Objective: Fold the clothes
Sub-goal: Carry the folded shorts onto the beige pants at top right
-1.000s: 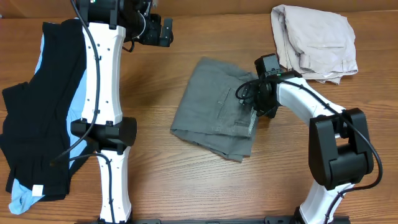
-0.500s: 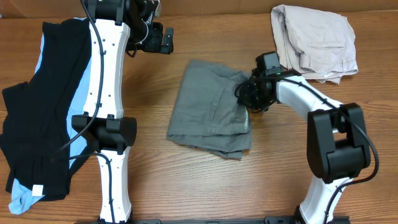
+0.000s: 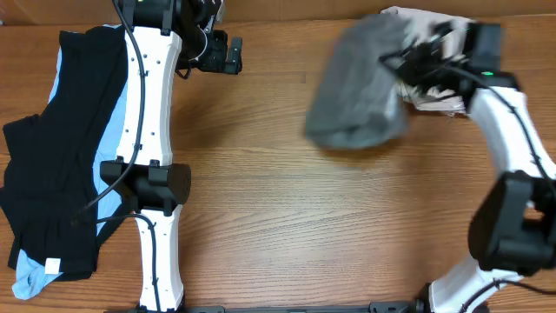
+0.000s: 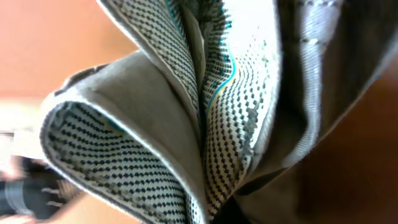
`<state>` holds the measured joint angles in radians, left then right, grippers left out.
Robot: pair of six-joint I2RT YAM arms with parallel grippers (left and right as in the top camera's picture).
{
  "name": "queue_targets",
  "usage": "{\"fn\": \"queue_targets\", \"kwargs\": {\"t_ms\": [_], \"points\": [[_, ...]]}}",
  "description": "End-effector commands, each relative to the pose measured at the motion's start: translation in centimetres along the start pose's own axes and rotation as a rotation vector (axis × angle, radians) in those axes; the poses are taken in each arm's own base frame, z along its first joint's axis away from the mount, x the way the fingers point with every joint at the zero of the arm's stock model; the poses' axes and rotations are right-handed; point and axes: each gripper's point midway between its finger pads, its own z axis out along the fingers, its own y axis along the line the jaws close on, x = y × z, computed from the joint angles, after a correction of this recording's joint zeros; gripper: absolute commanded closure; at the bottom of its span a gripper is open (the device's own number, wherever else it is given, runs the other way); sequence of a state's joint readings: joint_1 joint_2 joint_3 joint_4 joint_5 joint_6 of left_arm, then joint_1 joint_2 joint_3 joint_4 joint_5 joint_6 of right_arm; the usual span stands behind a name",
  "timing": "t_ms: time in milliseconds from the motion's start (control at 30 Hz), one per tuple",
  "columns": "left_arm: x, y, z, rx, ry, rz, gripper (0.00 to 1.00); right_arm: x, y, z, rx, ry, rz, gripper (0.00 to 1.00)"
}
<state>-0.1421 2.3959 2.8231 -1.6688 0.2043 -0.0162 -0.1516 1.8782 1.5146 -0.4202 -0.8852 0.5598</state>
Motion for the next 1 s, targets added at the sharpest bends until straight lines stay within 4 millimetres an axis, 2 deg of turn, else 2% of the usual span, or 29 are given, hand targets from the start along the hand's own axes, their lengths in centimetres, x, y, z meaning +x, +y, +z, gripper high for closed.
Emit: {"fn": "queue_targets", "kwargs": {"t_ms": [0, 200, 300, 433, 567, 700, 833, 867, 967], "points": [[-0.4, 0.3, -0.4, -0.007, -0.022, 0.020, 0.00, -3.6, 6.5, -4.7, -0.154, -0.113, -0.033, 0.96], [-1.1, 0.3, -0.4, -0.007, -0.049, 0.025, 0.00, -9.1, 8.3, -9.0, -0.236, -0.324, -0.078, 0.96], [-1.4, 0.3, -0.4, -0.007, -0.062, 0.028, 0.00, -11.5, 8.6, -11.1, -0.246, -0.445, -0.071, 0.96], [-1.8, 0.2, -0.5, -0.007, -0.080, 0.031, 0.00, -14.9, 6.9, -13.7, -0.188, -0.639, -0.016, 0.96], [-2.0, 0.2, -0.5, -0.007, -0.088, 0.033, 0.00, -17.4, 5.0, -15.3, -0.118, -0.807, 0.033, 0.96], [-2.1, 0.2, -0.5, -0.006, -0.092, 0.035, 0.00, -19.2, 3.2, -15.2, -0.150, -0.879, 0.075, 0.96], [-2.2, 0.2, -0.5, -0.006, -0.095, 0.035, 0.00, -20.7, 0.0, -13.0, -0.265, -0.877, 0.203, 0.96], [-2.3, 0.2, -0.5, -0.006, -0.098, 0.036, 0.00, -21.2, -1.5, -12.0, -0.316, -0.873, 0.242, 0.96], [-2.5, 0.2, -0.5, -0.006, -0.108, 0.038, 0.00, -21.5, -4.2, -10.6, -0.323, -0.875, 0.289, 0.96]]}}
